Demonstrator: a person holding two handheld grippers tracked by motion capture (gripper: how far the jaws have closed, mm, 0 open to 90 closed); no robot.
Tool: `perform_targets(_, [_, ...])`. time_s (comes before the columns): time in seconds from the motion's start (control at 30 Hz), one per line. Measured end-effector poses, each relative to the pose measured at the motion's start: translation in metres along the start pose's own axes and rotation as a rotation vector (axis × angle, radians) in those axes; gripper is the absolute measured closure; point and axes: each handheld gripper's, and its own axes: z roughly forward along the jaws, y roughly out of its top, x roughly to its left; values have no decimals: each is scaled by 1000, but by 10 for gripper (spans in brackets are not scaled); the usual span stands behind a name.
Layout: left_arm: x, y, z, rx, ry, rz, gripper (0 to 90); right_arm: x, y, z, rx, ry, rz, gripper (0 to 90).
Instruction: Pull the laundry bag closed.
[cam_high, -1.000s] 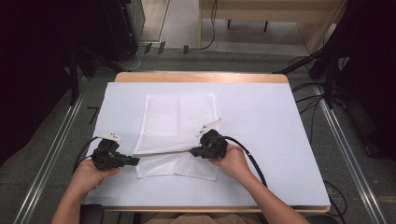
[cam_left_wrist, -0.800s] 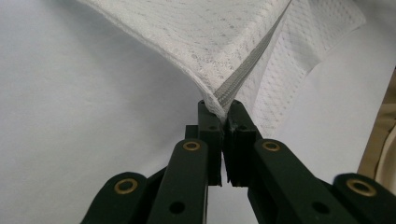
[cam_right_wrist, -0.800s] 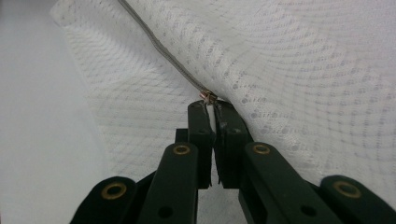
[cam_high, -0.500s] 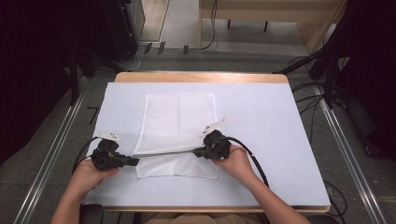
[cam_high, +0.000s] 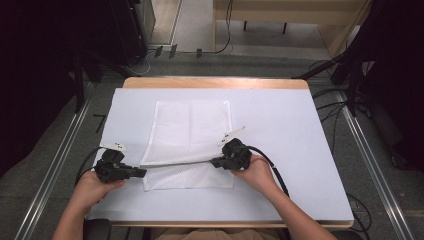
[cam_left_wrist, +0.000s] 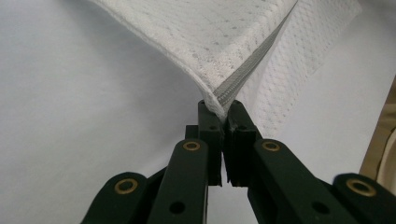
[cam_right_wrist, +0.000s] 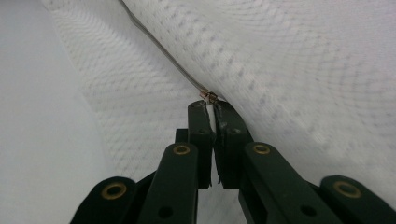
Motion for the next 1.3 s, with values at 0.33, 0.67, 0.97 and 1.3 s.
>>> perform_targets(0.33, [1, 0, 0, 5, -7, -4, 877, -11, -8, -11, -1, -13, 27, 876])
perform_targets(0.67, [0, 0, 0, -2, -12, -6, 877, -19, -15, -21, -1, -19, 45, 876])
perform_targets(0.97, [0, 1, 0, 1, -13, -12, 877, -22, -22, -29, -4, -21, 49, 876])
perform_targets(1.3, [3, 2, 2, 6, -13, -37, 817, -20, -22, -29, -37, -22, 50, 868])
